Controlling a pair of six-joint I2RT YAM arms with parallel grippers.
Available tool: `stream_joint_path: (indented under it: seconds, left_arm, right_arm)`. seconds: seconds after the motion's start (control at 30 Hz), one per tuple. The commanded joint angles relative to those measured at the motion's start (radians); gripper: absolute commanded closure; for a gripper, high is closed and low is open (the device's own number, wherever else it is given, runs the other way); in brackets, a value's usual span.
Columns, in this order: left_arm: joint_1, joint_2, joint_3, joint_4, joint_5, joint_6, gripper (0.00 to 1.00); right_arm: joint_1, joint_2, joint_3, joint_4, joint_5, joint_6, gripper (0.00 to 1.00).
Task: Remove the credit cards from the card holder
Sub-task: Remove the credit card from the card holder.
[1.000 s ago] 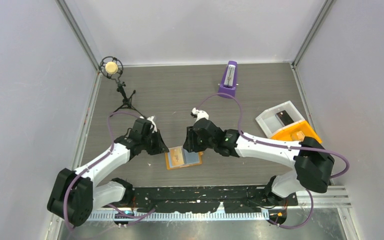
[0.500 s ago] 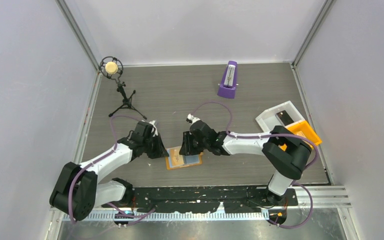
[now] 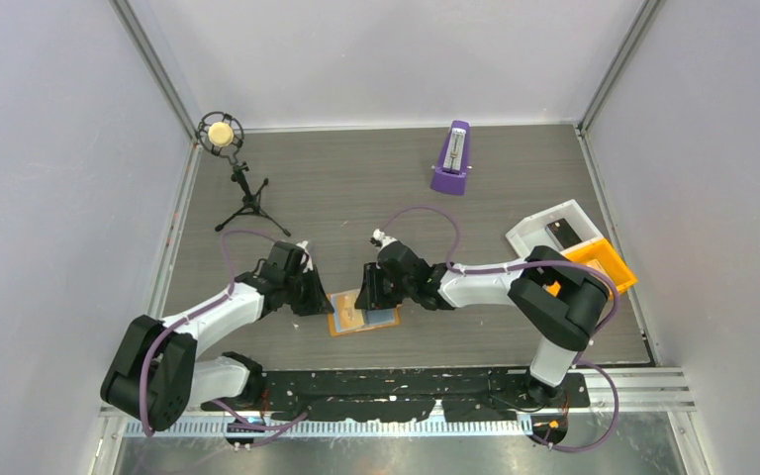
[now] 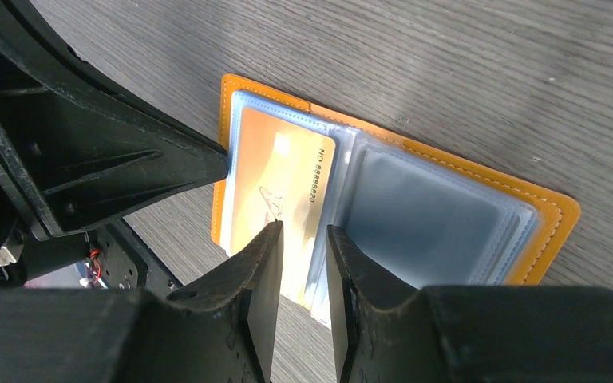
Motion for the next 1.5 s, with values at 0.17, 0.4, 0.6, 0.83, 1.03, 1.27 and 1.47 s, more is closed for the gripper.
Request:
stream_joint_path:
  seconds: [0.17, 0.4, 0.6, 0.83, 1.03, 1.27, 1.47]
  left_arm:
    - [0.005, 0.010, 0.004, 0.011, -0.013, 0.012, 0.95]
    - [0.005, 0.016, 0.006, 0.011, -0.012, 0.012, 0.95]
    - [0.005, 0.021, 0.007, 0.012, -0.010, 0.010, 0.95]
    - [0.005, 0.023, 0.009, 0.012, -0.010, 0.010, 0.95]
    - [0.005, 0.023, 0.008, 0.014, -0.008, 0.010, 0.95]
    - [0.005, 0.029, 0.009, 0.017, -0.006, 0.007, 0.95]
    - [0.005, 0.038, 0.012, 0.015, -0.005, 0.003, 0.95]
  right_arm:
    - [0.000, 0.007, -0.008, 0.004, 0.033, 0.012, 0.68]
    - [0.008, 0.014, 0.004, -0.014, 0.034, 0.034, 0.70]
    - [0.011, 0.031, 0.022, -0.019, 0.023, 0.037, 0.70]
    - [0.012, 0.046, 0.023, 0.018, -0.004, 0.051, 0.70]
    - [0.004, 0.053, 0.005, 0.059, -0.025, 0.072, 0.70]
    - [-0.011, 0.043, -0.025, 0.106, -0.045, 0.081, 0.82]
    - [-0.032, 0.012, -0.083, 0.216, -0.065, 0.084, 0.95]
